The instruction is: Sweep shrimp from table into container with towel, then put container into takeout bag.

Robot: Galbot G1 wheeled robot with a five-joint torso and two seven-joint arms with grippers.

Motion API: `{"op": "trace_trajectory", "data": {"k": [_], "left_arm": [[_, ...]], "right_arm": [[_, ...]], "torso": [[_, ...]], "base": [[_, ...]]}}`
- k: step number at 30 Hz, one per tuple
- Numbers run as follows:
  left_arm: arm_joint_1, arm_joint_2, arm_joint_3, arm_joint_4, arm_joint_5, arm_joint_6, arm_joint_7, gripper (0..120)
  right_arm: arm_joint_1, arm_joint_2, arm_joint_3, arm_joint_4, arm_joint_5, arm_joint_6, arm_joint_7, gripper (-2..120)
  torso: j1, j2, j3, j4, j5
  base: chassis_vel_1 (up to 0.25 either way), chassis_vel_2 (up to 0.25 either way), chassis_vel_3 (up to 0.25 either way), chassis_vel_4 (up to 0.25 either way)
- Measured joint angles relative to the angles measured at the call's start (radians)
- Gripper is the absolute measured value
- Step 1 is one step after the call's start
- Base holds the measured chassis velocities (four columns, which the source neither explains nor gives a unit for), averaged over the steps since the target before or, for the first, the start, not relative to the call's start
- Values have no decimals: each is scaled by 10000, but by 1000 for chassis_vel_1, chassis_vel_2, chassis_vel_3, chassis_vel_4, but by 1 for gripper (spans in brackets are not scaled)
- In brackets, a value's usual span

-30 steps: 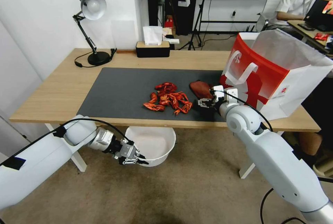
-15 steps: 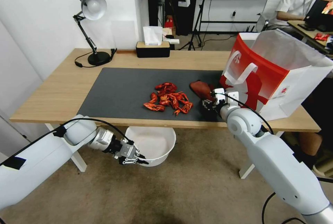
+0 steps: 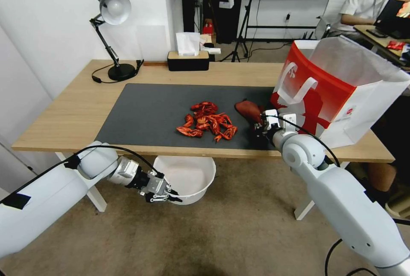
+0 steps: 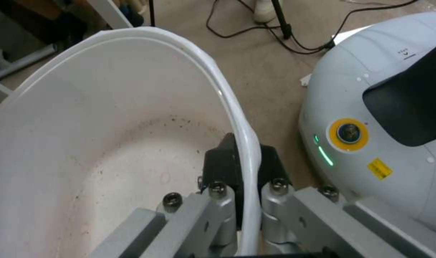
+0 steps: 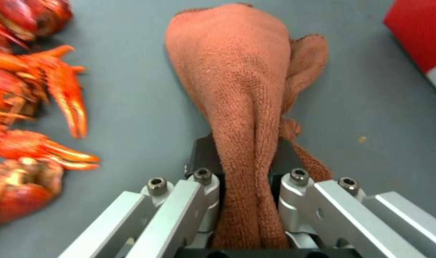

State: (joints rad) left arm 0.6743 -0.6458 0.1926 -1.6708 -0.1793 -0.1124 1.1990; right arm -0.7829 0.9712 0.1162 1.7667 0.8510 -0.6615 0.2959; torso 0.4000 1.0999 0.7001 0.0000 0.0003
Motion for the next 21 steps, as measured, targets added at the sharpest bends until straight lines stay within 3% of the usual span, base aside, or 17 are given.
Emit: {"op": "trace_trajectory", "data": {"k": [8, 13, 21], "left_arm": [[79, -7, -87, -1, 11, -16, 0, 0], [180, -63, -150, -4, 103, -33, 10, 0], [183, -153, -121, -68, 324, -29, 11, 0]], "right_arm": [[634, -476, -277, -432, 650, 1061, -1358, 9], [2126, -899, -1480, -1692, 537, 2131, -2592, 9], [3668, -917, -2928, -3323, 427, 2656, -3168, 9]], "torso": [[0, 0, 1, 0, -3], [0, 1, -1, 1, -7], [1, 0, 0, -1, 0]], "base": [[0, 0, 0, 0], [0, 0, 0, 0], [0, 0, 0, 0]]}}
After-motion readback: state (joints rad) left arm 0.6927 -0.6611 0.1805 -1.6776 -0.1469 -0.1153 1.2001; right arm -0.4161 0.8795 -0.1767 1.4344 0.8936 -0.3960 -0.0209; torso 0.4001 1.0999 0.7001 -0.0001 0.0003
